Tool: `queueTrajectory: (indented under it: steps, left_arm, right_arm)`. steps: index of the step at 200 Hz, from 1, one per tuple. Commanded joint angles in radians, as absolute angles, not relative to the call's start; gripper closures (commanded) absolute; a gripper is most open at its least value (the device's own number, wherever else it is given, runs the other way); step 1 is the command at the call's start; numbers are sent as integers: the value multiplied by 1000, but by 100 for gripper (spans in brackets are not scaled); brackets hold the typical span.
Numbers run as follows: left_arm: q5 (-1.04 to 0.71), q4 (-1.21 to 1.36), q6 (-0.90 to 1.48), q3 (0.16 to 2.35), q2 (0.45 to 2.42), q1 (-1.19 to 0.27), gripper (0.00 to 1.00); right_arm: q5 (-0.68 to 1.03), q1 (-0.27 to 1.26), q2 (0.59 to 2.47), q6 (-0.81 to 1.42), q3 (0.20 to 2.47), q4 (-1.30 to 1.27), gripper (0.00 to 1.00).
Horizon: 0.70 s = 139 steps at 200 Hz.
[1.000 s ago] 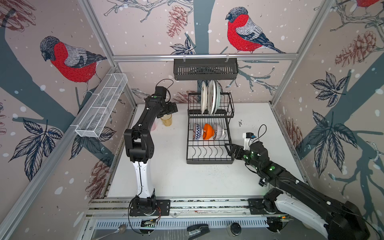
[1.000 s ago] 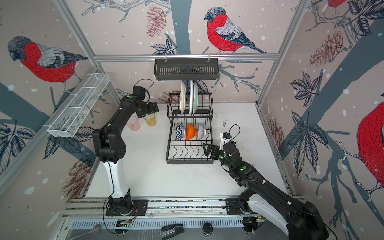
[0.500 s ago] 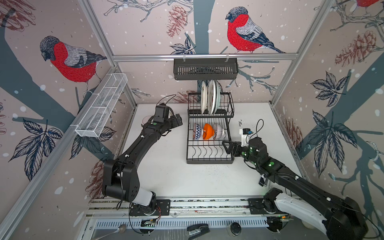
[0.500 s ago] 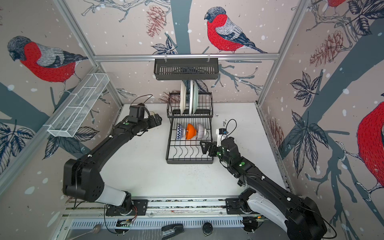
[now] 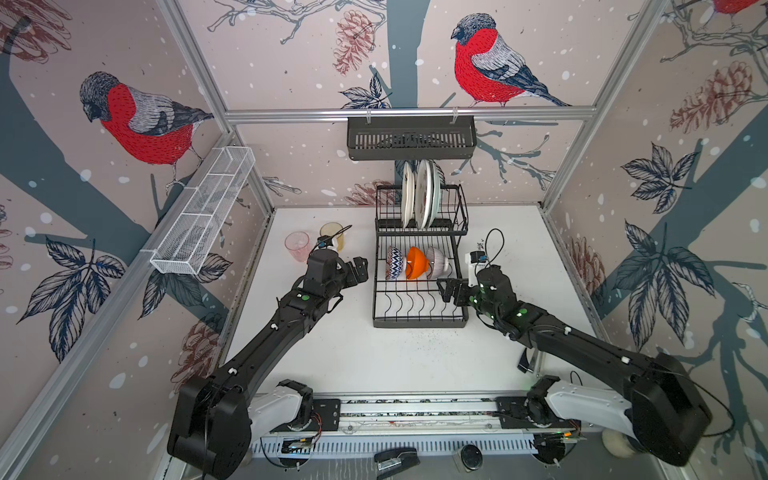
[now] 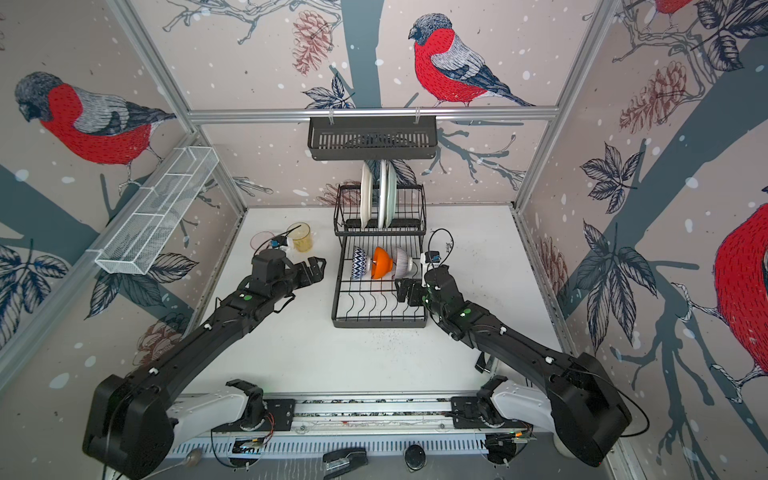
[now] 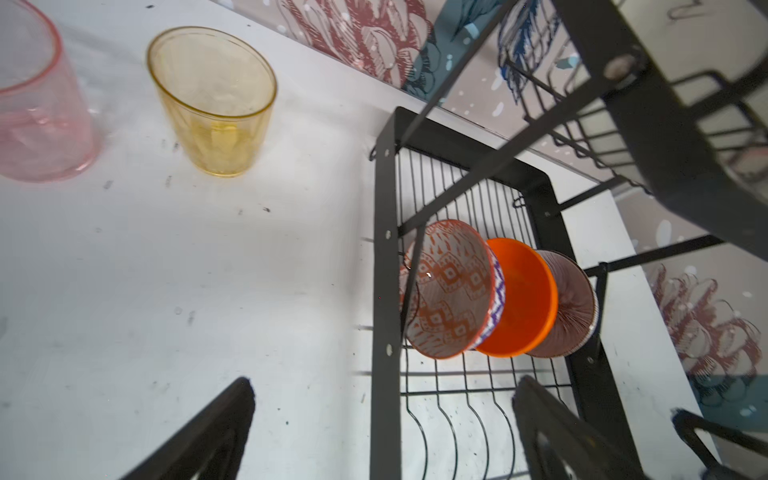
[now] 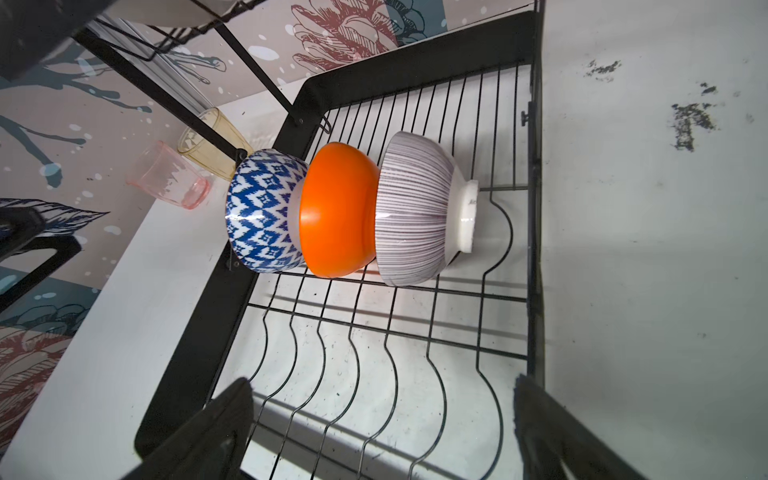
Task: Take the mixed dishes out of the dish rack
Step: 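Move both grippers toward the bowls in the rack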
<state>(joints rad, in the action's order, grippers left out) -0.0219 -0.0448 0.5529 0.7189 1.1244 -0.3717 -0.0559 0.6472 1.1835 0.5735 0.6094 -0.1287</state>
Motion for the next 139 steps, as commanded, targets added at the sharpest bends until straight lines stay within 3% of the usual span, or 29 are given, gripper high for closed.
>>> queueTrajectory:
  steps: [1, 55, 73, 139]
  left_arm:
    - [6, 61, 544, 694, 1101, -403, 3]
    - [-22, 184, 545, 573, 1035, -426, 3]
    - [-6, 178, 543, 561, 1014, -428, 3]
    - [32, 157, 508, 554, 1003, -428, 3]
  right_arm:
    - [-103, 648, 1222, 551, 632, -180, 4]
    - [-89, 636, 1368, 557, 710, -187, 14]
    - [-97, 621, 1413, 577, 713, -223, 27]
    - [-114, 605, 1550, 556, 755, -311, 24]
